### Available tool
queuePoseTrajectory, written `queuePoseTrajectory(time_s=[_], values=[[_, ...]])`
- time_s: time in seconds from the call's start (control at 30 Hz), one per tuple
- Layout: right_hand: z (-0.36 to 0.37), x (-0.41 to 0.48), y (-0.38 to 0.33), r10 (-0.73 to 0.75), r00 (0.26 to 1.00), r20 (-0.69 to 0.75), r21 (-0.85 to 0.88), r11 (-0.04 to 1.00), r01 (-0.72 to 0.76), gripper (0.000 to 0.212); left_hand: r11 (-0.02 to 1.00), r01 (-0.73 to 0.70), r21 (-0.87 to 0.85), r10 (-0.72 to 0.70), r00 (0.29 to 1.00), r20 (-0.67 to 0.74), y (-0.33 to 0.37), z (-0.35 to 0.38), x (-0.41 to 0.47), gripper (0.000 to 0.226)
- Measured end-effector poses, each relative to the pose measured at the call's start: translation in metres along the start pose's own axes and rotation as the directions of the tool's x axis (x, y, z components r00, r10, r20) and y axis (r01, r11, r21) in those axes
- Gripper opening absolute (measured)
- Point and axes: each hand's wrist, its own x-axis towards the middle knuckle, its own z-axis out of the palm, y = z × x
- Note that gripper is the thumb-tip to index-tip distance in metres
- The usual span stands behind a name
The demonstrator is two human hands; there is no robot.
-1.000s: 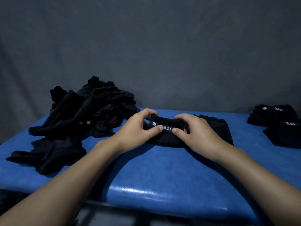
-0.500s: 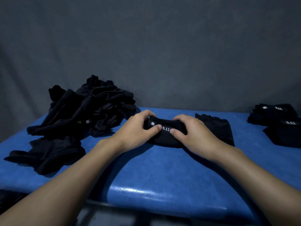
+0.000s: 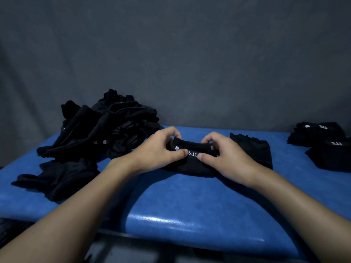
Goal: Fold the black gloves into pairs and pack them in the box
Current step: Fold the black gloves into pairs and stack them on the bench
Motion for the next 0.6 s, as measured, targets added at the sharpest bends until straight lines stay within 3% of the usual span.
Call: queuePoseTrajectory(time_s=[0.33, 0.6], values=[[-0.034, -0.024, -0.006, -0.061, 0.986, -0.156, 0.254, 0.962, 0.1, 0.024, 0.974, -0.185, -0.129, 0.173, 0.98, -0.099, 0.044, 0.013, -0.005, 0.026], [-0.101, -0.08, 0.02, 0.043, 0.966, -0.256, 0.288, 0.957, 0.033, 0.03, 0.94, -0.213, -0.266, 0.227, 0.974, 0.025, 0.098, 0.077, 0.004, 0.022]])
